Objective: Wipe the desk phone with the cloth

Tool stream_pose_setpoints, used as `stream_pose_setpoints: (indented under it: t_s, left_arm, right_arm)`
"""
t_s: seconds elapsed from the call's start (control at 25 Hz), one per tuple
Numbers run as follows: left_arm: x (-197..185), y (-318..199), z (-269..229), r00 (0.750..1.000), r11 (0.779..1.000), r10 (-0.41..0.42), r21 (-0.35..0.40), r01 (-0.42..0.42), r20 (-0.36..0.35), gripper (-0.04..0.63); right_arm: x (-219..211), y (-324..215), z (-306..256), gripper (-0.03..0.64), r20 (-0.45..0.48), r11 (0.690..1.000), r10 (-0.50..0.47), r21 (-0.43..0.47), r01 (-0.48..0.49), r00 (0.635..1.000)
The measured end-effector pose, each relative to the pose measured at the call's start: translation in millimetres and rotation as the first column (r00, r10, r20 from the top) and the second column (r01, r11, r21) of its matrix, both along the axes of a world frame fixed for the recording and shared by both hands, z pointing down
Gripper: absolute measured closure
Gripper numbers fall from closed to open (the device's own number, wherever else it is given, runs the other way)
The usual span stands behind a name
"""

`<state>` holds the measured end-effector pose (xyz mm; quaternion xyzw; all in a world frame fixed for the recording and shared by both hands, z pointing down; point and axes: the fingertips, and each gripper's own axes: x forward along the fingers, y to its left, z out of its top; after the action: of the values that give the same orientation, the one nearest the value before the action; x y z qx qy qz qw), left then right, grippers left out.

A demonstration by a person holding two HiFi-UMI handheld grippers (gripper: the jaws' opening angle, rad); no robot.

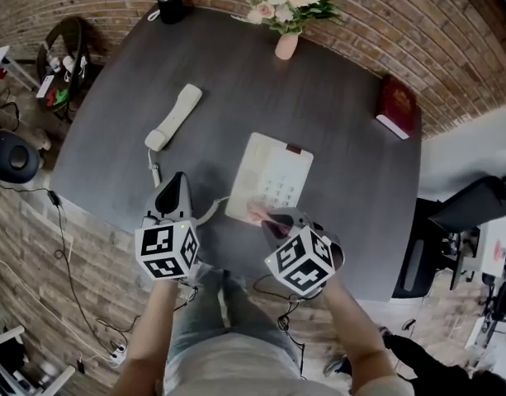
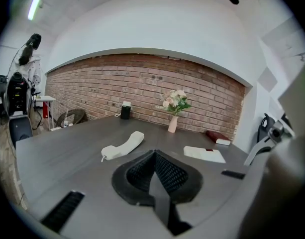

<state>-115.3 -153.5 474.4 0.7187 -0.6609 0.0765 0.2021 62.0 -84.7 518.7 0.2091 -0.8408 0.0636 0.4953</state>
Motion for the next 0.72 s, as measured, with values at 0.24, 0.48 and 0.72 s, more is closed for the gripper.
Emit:
stream_pose_setpoints:
  t_s: [0.24, 0.48, 0.72]
  left_arm:
    - [17, -21, -9, 1.000, 1.000, 0.029, 0.010, -0.029, -0.001, 0.592]
    - [24, -41, -10, 0.999, 0.999, 0.044, 0.006, -0.044, 0.008, 0.592]
    - [24, -57, -6, 0.999, 0.999, 0.044, -0.009, -0.044, 0.023, 0.592]
  right_arm:
    - [27, -37, -17, 0.595, -0.027, 0.997, 0.028, 0.073, -0.026, 0.999]
    - [45, -75, -24, 0.596, -0.058, 0.990, 0.053, 0.135, -0.045, 0.997]
    - [54, -109, -23, 0.595, -0.102, 0.982, 0.026, 0.191, -0.006, 0.994]
